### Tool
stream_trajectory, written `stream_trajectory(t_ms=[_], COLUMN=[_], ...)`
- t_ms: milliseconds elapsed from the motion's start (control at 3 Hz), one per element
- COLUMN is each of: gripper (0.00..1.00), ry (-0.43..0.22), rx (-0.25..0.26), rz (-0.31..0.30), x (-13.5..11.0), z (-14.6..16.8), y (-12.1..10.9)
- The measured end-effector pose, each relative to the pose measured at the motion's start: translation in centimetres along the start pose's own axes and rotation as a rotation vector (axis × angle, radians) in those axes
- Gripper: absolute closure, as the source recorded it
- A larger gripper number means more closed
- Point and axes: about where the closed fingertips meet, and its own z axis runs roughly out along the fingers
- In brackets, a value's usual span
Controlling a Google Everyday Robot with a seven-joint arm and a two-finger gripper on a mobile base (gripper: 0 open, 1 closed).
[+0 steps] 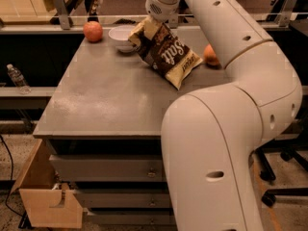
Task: Move brown chip bag near white bowl
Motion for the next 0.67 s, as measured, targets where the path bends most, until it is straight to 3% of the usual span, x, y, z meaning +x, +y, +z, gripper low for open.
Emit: stream_trajectory(t_ms=[667], gripper=[1.00], ry=[-0.055], rx=[-0.028], rz=[-0.020], x=[-2.28], z=[0.48], y=[0.54])
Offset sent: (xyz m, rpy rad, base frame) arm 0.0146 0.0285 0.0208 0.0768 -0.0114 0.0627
